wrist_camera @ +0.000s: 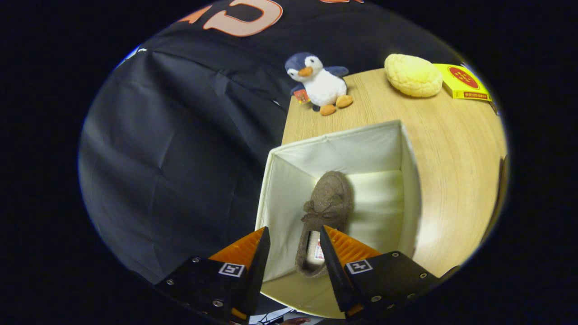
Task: Open the storage box then place both shoes into the box .Put the left shoe in first, then the right shoe, with the right side of both shoes facing outward in a uniform manner.
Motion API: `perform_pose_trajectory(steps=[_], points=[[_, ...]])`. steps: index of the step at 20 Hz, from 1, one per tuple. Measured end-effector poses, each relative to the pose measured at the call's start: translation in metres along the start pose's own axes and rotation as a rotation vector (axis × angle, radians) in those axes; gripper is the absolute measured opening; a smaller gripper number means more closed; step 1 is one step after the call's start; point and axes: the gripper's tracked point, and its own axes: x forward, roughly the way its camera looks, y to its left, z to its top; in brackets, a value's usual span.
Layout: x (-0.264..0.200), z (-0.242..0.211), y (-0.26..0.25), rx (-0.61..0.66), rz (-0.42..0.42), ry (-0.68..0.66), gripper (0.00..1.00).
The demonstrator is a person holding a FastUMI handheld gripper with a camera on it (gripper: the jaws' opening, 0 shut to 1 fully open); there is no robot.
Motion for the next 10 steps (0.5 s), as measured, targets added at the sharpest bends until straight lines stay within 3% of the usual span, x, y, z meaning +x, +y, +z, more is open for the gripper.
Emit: perform_pose_trajectory(steps=[5,8,10], points=[[-0.058,0.027,-0.021,-0.068,0.018,-0.132,0.83],[-0.094,0.044,-0.057,-0.112,-0.054,-0.227,0.95],[-0.114,0.052,-0.085,-0.122,-0.098,-0.267,0.97]])
